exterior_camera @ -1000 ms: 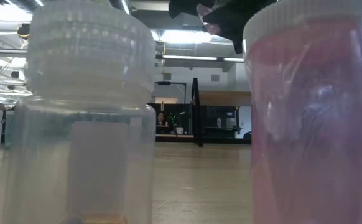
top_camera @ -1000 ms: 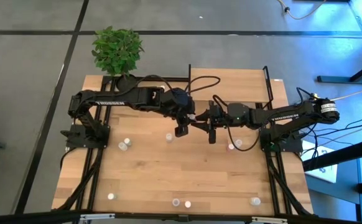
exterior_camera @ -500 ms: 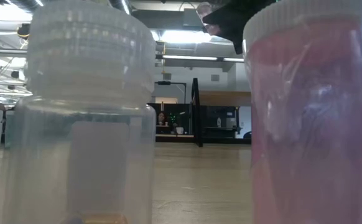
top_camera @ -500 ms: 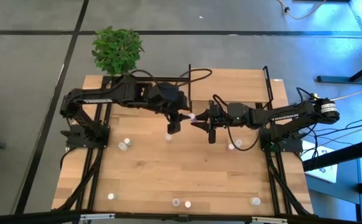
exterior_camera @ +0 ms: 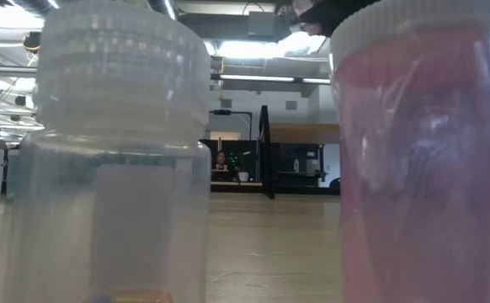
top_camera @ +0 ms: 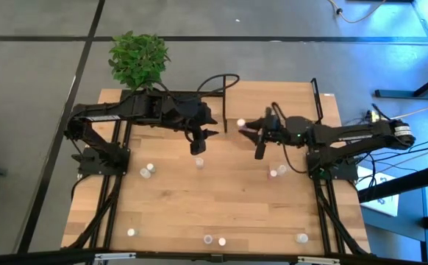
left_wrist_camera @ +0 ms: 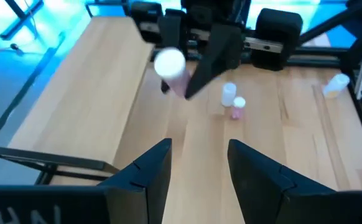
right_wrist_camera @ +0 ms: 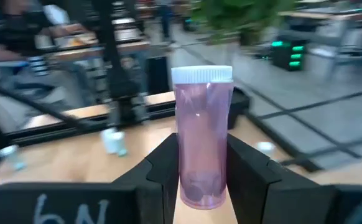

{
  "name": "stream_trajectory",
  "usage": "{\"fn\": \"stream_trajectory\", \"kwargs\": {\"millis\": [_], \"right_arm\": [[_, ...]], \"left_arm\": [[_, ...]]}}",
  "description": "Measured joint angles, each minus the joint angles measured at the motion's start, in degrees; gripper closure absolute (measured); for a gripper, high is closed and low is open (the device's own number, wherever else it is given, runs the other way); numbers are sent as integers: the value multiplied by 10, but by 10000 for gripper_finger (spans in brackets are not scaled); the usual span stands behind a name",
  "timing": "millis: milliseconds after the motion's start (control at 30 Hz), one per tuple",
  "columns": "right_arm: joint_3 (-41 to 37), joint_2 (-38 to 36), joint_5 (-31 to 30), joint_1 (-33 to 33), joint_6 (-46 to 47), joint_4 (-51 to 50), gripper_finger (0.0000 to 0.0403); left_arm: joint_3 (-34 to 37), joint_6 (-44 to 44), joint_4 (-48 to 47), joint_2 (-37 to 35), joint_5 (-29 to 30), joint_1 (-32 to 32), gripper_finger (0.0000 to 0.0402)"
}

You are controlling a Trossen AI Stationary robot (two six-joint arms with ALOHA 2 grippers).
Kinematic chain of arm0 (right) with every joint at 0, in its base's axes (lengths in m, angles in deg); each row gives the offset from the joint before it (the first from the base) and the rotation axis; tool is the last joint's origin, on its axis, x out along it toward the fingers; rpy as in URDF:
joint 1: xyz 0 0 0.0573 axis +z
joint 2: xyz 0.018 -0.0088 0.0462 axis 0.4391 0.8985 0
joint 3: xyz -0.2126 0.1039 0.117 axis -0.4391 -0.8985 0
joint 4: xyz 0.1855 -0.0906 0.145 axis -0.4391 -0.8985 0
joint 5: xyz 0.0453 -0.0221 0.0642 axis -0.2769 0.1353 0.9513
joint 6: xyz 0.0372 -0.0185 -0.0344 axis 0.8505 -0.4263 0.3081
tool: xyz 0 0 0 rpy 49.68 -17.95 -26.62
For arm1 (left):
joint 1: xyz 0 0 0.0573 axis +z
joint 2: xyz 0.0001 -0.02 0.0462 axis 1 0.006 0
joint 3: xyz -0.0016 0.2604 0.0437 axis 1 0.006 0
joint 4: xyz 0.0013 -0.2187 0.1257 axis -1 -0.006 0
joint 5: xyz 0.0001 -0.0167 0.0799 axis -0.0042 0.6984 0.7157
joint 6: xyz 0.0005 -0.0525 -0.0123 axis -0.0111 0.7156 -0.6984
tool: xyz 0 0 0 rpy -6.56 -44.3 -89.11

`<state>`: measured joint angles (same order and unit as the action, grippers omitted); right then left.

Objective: Pick and place medicine bottles onto shelf by color
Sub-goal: Put the top left pink pill bottle on the shelf

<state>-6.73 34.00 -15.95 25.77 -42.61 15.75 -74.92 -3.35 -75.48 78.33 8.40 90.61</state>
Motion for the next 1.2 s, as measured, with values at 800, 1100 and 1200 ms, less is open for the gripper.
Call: {"fn": "stream_trajectory", "kwargs": {"millis": [800, 1100, 1200], "right_arm": [[-55, -195, -321, 0, 14, -145, 294], [-114, -234, -360, 0, 1, -105, 293], [-143, -239, -375, 0, -15, -66, 293]], "left_arm": [[0, 1, -2, -2, 10, 0, 250], [0, 2, -2, -2, 10, 0, 250], [0, 2, -2, -2, 10, 0, 250]]}}
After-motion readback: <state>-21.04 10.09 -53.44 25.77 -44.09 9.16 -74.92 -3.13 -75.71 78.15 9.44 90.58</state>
